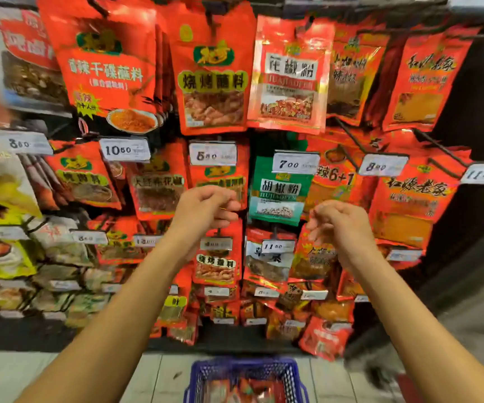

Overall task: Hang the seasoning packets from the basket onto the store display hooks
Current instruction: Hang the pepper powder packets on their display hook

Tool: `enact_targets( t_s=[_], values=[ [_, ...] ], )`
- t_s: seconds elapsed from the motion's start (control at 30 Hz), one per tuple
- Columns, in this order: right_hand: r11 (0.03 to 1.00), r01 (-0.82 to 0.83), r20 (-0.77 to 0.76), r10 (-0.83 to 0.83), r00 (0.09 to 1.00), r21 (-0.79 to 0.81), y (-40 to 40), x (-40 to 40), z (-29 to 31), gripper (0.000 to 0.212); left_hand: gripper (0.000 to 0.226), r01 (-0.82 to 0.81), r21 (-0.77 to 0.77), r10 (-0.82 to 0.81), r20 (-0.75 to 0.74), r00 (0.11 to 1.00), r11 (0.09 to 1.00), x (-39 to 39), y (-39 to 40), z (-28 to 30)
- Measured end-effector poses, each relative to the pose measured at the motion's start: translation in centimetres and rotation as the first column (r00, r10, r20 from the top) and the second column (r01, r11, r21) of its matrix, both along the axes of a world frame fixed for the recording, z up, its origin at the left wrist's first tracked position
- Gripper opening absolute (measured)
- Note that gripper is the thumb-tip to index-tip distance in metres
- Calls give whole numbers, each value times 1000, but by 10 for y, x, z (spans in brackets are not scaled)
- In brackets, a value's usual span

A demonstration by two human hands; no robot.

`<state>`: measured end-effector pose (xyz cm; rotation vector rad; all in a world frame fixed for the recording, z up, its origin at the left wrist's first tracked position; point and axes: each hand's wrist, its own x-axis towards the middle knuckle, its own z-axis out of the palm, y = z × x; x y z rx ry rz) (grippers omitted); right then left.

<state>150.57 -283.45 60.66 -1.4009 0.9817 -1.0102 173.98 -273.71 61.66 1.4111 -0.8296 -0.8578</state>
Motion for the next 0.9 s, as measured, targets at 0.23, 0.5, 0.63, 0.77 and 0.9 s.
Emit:
enact_targets(
  t_s=[0.23, 0.5, 0.63, 0.77, 0.9],
  values=[
    [924, 17, -151, 45, 988, 382, 28, -22, -157, 26, 15, -97, 337, 181, -227, 957, 937, -29, 51, -147],
    [689, 140, -378, 207, 902, 712, 73, -47, -339, 18, 11, -121, 702, 422, -272, 865, 702, -64, 110, -315],
    [563, 221, -443, 294, 847, 797, 99, -56, -439, 13, 7, -103, 791, 487, -263, 833, 603, -78, 128, -408],
    [492, 231, -467, 435, 770, 839, 125, -62, -569, 12, 8, -27, 877, 514, -256, 819, 480, -83, 147, -531],
    [445, 241, -480, 571, 666, 863, 141, -65, -696, 17, 26, 43, 920, 461, -235, 856, 390, -88, 170, -647]
  ],
)
